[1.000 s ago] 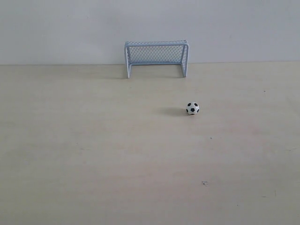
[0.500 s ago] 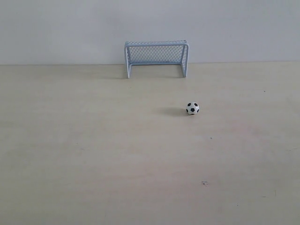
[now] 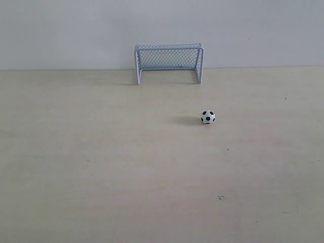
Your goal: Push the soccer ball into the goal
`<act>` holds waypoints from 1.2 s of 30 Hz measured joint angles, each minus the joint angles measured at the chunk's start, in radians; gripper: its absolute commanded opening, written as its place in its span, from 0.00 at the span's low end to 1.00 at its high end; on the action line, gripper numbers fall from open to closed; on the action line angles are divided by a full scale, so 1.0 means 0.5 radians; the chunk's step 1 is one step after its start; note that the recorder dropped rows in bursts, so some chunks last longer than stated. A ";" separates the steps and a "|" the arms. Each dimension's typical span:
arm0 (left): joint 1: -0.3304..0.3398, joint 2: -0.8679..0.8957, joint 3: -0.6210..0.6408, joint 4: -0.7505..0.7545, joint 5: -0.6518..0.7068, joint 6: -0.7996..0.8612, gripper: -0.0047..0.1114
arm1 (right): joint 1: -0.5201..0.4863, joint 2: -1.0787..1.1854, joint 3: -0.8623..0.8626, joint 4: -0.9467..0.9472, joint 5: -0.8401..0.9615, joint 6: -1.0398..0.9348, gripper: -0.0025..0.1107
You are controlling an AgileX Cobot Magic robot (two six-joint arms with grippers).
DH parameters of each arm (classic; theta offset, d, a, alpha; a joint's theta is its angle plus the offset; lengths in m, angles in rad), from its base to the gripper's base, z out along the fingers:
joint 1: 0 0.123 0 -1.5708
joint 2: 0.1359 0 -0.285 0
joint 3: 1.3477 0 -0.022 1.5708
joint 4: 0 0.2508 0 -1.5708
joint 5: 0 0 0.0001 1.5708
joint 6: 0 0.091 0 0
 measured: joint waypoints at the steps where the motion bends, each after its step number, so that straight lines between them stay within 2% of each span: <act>1: 0.000 0.000 0.000 0.000 0.000 0.000 0.09 | 0.009 0.000 0.000 0.000 -0.004 0.000 0.02; 11: 0.000 0.000 0.000 0.000 0.000 0.000 0.09 | 0.018 0.000 -0.003 0.000 -0.033 -0.036 0.02; 20: 0.000 0.000 0.000 0.000 0.000 0.000 0.09 | 0.018 0.146 -0.249 0.004 0.394 -0.302 0.02; 24: 0.000 0.000 0.000 0.000 0.000 0.000 0.09 | 0.018 0.275 -0.396 0.090 0.603 -0.501 0.02; 30: 0.000 0.000 0.000 0.000 0.000 0.000 0.09 | 0.018 0.483 -0.603 0.453 0.881 -1.018 0.02; 36: 0.000 0.000 0.000 0.000 0.000 0.000 0.09 | 0.018 0.707 -0.801 0.717 1.166 -1.349 0.02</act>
